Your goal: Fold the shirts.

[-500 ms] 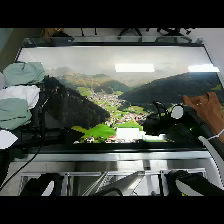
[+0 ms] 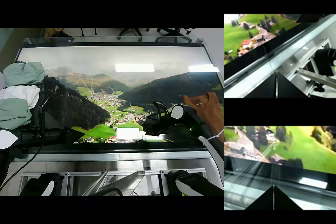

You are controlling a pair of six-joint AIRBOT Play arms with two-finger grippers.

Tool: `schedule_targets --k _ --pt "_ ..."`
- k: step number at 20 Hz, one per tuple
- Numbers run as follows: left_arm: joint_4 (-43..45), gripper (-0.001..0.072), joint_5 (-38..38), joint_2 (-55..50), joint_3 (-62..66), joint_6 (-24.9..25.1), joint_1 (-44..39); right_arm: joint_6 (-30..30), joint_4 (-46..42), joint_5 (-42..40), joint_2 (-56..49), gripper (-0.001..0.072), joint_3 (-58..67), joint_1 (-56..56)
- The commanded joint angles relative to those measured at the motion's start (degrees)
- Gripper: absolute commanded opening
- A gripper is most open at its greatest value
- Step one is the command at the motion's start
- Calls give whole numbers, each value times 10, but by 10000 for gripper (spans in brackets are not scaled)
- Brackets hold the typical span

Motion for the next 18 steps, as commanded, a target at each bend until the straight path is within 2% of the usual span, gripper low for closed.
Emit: schedule_targets --k 1,8,11,16,17,18 --pt "0 16 0 0 0 0 0 0 0 0 1 18 0 1" --pt "0 16 5 0 0 0 0 0 0 -2 1 19 0 0" --pt "-15 16 55 0 0 -2 0 0 0 -11 0 18 0 0" --pt "-21 16 84 0 0 -2 0 0 10 -20 -3 18 0 0" --pt "-16 16 101 -5 4 -1 0 0 13 -22 -6 18 0 0" --pt "24 16 115 -21 23 -1 9 0 14 -27 -10 19 0 0"
